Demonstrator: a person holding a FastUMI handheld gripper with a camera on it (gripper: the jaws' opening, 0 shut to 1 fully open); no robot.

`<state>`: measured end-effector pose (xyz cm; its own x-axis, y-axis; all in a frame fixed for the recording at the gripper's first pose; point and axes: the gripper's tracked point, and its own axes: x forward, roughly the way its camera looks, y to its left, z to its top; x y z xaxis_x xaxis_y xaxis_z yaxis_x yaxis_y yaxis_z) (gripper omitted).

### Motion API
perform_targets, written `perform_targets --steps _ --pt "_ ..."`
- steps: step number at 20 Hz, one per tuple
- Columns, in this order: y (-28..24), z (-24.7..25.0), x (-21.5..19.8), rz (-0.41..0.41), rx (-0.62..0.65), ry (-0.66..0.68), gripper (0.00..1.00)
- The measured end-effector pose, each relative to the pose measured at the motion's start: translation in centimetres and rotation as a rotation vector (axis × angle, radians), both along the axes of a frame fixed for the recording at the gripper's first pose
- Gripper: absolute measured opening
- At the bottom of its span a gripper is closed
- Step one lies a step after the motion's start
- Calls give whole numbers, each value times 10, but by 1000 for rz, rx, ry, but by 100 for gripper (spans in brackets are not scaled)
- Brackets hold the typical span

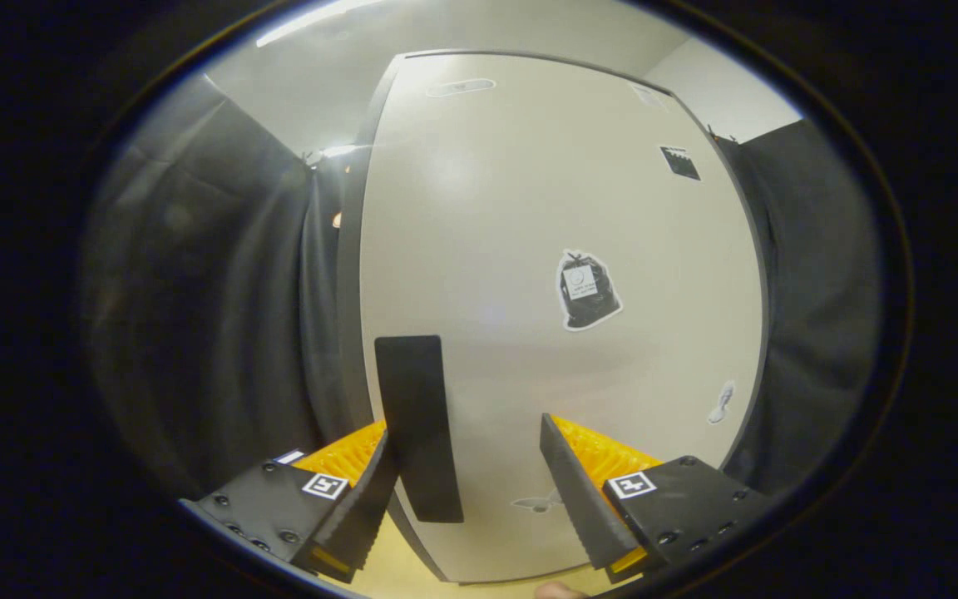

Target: Open the shoe cabinet door, grab the shoes and put them into the shoe cabinet, then close the shoe cabinet door.

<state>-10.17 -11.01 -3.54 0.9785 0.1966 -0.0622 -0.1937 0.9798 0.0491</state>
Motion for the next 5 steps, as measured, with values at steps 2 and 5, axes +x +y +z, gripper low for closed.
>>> perform_targets --steps 2,5 --pt "0 0 0 -1 -1 -4 97" --pt "-1 0 -1 -2 -5 -4 97"
